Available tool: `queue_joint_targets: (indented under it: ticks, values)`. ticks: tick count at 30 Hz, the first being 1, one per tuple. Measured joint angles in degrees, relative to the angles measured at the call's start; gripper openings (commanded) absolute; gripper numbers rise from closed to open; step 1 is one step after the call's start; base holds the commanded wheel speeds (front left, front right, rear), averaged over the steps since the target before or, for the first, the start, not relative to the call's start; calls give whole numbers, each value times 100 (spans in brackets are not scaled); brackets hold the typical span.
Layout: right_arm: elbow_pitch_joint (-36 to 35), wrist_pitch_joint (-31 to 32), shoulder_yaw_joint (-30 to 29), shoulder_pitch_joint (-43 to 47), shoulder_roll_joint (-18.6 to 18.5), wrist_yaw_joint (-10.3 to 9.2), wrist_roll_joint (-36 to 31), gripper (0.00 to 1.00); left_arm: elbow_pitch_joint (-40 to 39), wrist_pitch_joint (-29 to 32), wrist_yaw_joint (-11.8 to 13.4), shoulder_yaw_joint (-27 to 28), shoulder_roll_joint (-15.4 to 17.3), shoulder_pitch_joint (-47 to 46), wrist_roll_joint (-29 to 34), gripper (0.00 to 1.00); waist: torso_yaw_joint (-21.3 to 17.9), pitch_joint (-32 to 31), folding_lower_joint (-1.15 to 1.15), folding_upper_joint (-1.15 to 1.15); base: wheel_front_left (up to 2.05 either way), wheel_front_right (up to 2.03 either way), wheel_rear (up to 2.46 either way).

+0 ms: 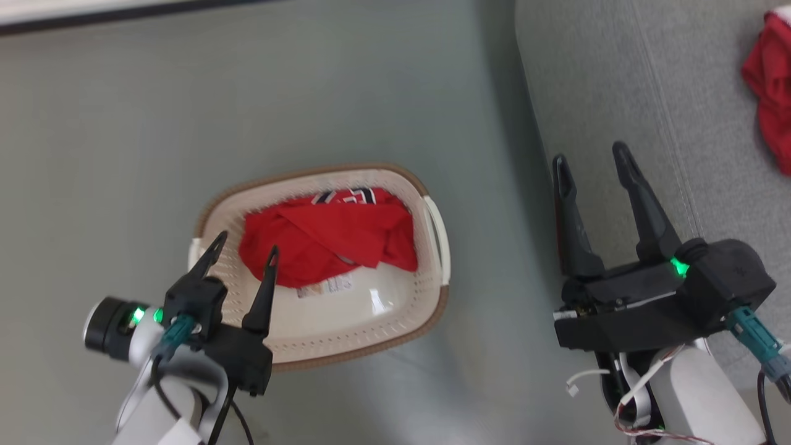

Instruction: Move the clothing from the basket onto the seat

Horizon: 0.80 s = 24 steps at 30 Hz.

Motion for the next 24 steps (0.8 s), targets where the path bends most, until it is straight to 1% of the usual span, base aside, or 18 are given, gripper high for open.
queue_joint_targets:
  ticks: [5, 10, 11, 19, 24]
  values:
    - [-81, -21, 71, -190, 119, -1, -62, 100, 343, 175, -155, -212, 59, -511, 265, 100, -220, 411, 0, 0, 0, 0, 0]
    - [-124, -125, 153, -360, 232, -1, -77, 100, 642, 382, -215, -349, 181, -994, 492, 100, -447, 829, 0, 0, 0, 0, 0]
    - [-135, -138, 164, -400, 246, -1, -77, 100, 700, 423, -258, -366, 202, -1093, 579, 100, -491, 913, 0, 0, 0, 0, 0]
    - [-121, -396, 256, -693, 326, -2, -51, 100, 1150, 660, -310, -348, 363, -1798, 749, 100, -828, 1598, -1, 1, 0, 0, 0]
    - [48, -535, 323, -829, 350, -2, 75, 100, 1477, 737, -312, -318, 470, -1952, 761, 100, -1006, 1881, 0, 1, 0, 0, 0]
